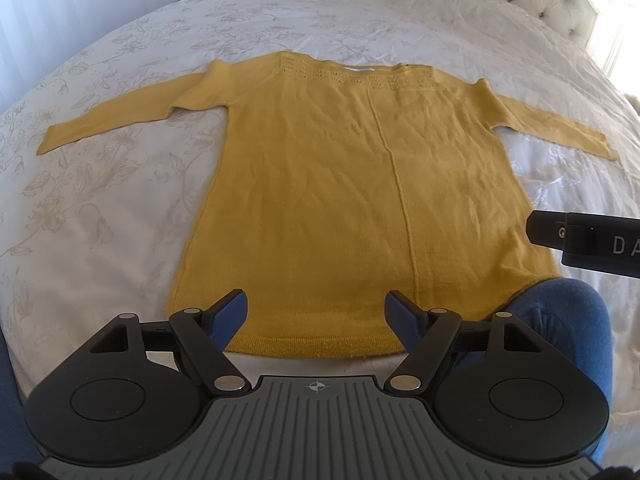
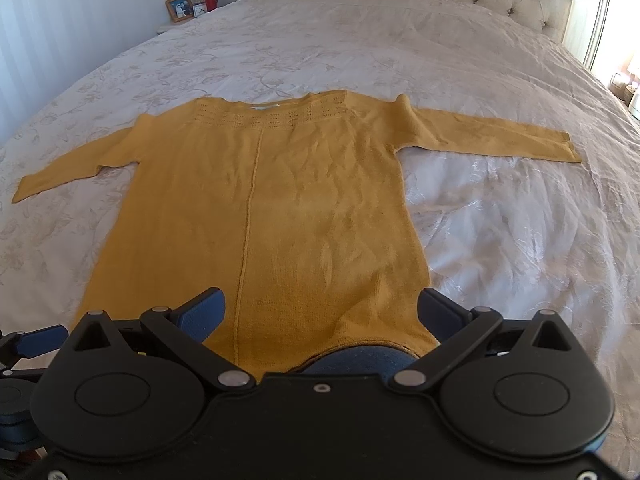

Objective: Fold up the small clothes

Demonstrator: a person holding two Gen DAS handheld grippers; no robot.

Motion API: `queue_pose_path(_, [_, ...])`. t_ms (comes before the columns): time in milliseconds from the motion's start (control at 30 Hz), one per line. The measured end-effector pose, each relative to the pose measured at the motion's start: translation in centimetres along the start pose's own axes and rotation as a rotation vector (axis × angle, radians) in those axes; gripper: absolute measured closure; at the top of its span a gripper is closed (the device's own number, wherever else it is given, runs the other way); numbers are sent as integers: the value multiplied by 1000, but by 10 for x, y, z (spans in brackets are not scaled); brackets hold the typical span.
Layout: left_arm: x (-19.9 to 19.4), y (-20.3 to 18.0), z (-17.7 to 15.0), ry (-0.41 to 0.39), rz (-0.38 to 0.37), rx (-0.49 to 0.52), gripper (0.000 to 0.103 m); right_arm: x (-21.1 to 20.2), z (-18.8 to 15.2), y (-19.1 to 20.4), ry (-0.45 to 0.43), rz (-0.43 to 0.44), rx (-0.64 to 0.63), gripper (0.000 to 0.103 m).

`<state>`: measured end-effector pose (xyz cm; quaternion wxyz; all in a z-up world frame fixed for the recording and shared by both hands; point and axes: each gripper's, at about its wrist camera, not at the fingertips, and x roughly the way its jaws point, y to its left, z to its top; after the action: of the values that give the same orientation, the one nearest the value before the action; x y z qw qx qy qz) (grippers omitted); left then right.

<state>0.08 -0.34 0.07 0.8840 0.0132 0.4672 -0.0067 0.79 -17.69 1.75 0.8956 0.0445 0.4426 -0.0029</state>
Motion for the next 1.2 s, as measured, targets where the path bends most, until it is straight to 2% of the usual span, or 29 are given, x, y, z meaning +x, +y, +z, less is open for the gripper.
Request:
queue_pose_path(233, [2,1,2,35,-2,-6,28,1,0,2,-1,2,1,1])
queue_pose_path(667, [5,2,-1,36,9,1,28,4,-1,5,24,22,7,1])
queue_pose_path(900, [6,2,-1,29,3,-4,28,6,-2,3,98,23,6,1])
queue_pose_path(1067, [8,0,-1,48,4,-2,28,7,-3,2,67,32,8,1])
queue_pose_path(1200, [10,-1,-2,70,5,6,29,8,-3,0,78,41,23,1])
